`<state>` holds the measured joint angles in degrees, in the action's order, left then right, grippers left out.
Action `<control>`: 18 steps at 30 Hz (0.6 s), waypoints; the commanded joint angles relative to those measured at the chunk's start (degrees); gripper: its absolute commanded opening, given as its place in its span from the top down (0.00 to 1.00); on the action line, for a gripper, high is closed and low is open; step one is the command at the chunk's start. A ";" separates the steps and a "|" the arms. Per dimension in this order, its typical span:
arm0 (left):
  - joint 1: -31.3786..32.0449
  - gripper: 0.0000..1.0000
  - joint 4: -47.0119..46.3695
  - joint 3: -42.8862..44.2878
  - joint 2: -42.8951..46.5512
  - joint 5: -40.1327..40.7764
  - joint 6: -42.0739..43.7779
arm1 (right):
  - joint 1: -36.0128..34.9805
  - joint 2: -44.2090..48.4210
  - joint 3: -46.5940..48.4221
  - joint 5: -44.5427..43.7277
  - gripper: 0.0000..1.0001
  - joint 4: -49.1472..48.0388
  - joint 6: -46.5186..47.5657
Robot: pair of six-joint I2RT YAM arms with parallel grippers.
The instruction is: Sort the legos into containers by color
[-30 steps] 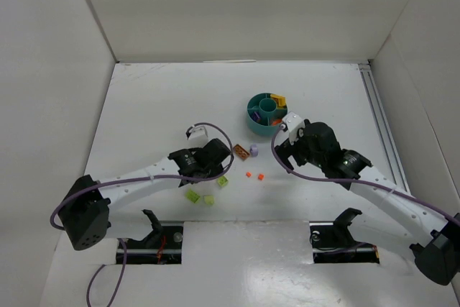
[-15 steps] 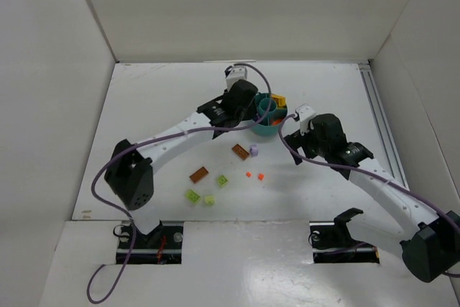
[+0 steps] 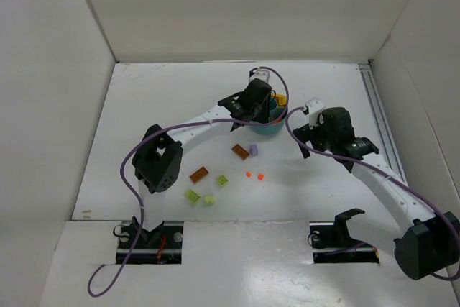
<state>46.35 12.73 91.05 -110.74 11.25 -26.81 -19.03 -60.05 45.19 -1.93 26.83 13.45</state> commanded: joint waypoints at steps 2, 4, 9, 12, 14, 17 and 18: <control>-0.29 0.71 -1.83 2.82 0.17 -1.75 2.37 | 1.01 -0.77 2.54 2.37 0.00 0.24 1.49; -0.82 0.70 -1.83 3.35 -1.14 -1.14 2.37 | 1.01 -1.29 2.54 2.37 0.00 0.24 1.49; -1.35 0.68 -1.83 3.35 -1.76 -1.14 1.76 | 1.01 -1.30 2.54 2.90 0.00 0.24 1.49; -1.35 0.66 -1.31 3.96 -2.29 -0.27 1.76 | 1.01 -0.77 1.92 2.90 0.00 0.24 1.49; -1.35 0.56 -0.60 3.96 -1.68 0.26 1.76 | 1.01 0.46 1.40 3.43 0.00 0.24 1.49; -1.35 0.43 -1.74 1.34 -0.19 -0.25 1.23 | 1.01 1.08 0.78 3.43 0.00 -0.29 1.49; -1.35 0.35 -2.53 1.33 -0.18 -0.26 1.23 | 1.01 1.08 0.78 3.43 0.00 -0.29 1.49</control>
<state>45.15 11.90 92.79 -112.66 10.63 -25.58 -18.35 -60.60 45.21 0.60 27.51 14.70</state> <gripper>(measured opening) 0.608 0.994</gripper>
